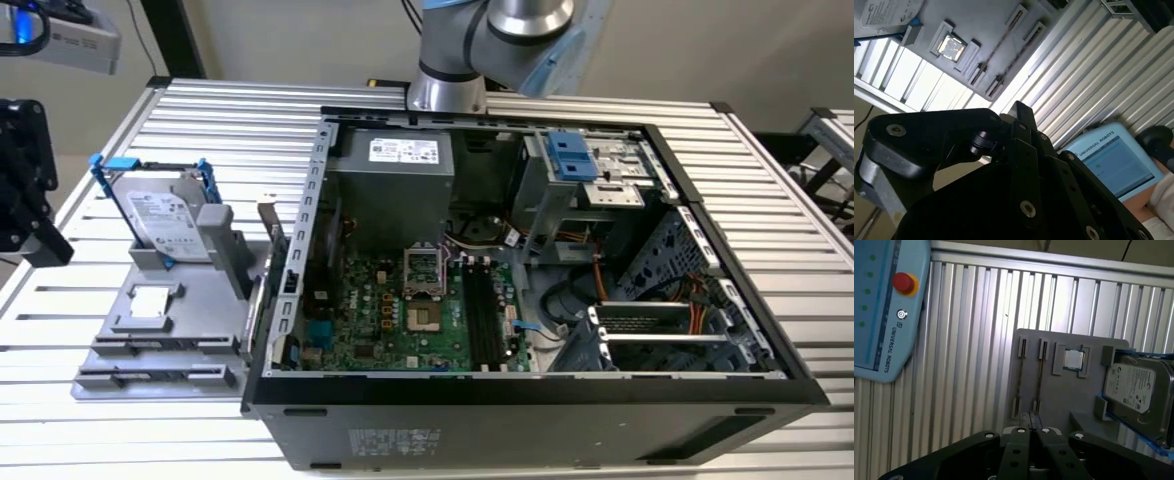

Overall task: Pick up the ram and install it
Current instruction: 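Pick up the ram and move it above insertion slot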

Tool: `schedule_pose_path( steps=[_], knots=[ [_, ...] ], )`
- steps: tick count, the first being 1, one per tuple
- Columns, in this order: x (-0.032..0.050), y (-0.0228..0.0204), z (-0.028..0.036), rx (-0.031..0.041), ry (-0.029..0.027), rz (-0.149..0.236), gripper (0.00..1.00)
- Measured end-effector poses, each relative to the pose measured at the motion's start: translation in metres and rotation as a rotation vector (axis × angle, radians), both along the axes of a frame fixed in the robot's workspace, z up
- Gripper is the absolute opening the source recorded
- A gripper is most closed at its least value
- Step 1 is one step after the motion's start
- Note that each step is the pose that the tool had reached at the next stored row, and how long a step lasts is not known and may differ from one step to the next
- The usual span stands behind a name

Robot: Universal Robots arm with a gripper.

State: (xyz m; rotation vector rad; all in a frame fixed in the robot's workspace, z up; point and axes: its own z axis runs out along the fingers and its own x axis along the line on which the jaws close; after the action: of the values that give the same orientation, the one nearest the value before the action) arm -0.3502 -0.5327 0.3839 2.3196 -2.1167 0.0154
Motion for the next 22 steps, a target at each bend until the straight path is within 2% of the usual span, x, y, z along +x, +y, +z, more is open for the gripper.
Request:
schedule_pose_path(
  steps=[3,14,15,22],
  knots=[
    [0.0000,0.0001,-0.0003,0.0001,-0.0017,-0.036,0.00],
    [0.0000,0.0001,-0.0003,0.0001,-0.0018,-0.037,0.00],
    [0.0000,0.0001,-0.0003,0.0001,-0.0018,-0.037,1.00],
    [0.0000,0.0001,-0.0003,0.0001,-0.0018,-0.037,1.00]
  ],
)
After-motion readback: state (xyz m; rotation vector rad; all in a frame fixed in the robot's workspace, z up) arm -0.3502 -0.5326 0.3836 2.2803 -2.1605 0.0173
